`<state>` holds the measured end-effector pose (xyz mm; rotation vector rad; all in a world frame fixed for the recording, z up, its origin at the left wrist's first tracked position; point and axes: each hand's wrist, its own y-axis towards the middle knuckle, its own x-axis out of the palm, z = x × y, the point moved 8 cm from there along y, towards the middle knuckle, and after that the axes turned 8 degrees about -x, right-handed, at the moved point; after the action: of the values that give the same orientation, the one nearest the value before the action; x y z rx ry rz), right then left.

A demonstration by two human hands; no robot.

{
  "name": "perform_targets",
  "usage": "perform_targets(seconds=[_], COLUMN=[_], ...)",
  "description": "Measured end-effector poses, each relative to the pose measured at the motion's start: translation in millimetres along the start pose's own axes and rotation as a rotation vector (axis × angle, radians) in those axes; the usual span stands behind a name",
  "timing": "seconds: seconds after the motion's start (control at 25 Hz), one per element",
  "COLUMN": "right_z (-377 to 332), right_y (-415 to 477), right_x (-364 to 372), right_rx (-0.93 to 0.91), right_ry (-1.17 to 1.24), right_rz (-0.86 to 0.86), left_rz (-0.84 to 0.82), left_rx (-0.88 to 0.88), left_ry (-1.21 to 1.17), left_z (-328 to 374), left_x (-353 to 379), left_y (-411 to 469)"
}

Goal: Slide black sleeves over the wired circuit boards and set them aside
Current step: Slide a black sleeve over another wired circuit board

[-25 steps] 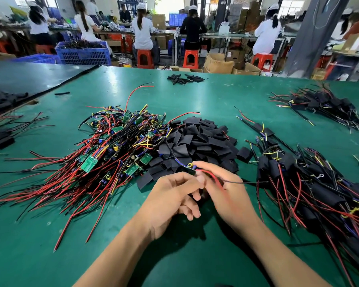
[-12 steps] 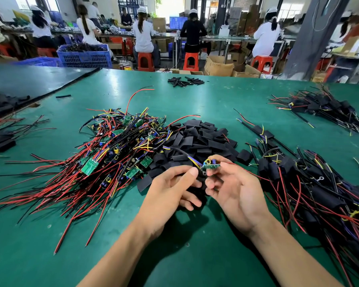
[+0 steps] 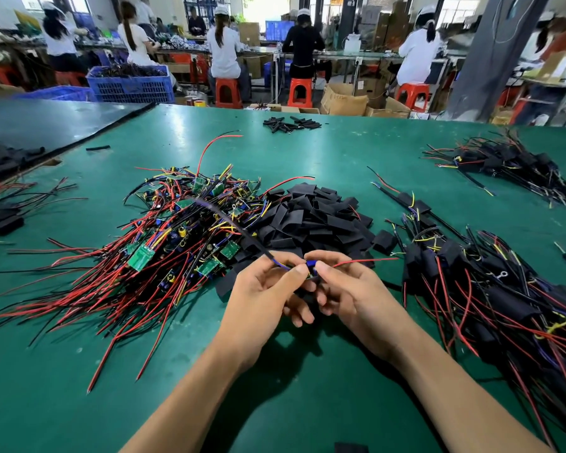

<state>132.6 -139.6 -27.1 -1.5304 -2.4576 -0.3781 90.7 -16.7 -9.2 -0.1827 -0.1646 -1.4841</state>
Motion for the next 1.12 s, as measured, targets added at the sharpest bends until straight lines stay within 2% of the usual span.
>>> perform_targets(seconds=[0.16, 0.24, 0.32, 0.4, 0.6, 0.72, 0.84, 1.0, 1.12], right_z=[-4, -7, -8, -4, -6, -11, -14, -13, -5], right_y=[-1, -1, 0, 1, -8, -30, -53, -73, -87], right_x=[-2, -5, -6, 1, 17, 39, 57, 65, 64], right_rx=[0.002, 0.004, -0.012, -0.03, 0.056, 0.19, 0.266, 0.302, 0.329], right_ry=[-0.052, -0.263, -0.611, -0.806, -0.803, -0.804, -1.01, -1.258, -1.388], right_rz=[0.002, -0.008, -0.055, -0.167, -0.443, -0.783, -1.061, -1.233, -1.264], left_rz=[0.069, 0.119, 0.195, 0.251, 0.236, 0.225, 0.236, 0.229, 0.213], left_rx=[0.034, 0.029, 0.028, 0.02, -0.017, -0.017, -0.027, -0.04, -0.053], left_ry=[-0.011, -0.021, -0.018, -0.005, 0.057, 0.083, 0.094, 0.098, 0.092], left_z=[-1, -4, -7, -10, -13, -12, -13, -15, -16], left_x=[-2, -9, -20, -27, -26, -23, -23, -22, -20], left_y=[-2, 0, 3, 5, 6, 5, 6, 7, 8])
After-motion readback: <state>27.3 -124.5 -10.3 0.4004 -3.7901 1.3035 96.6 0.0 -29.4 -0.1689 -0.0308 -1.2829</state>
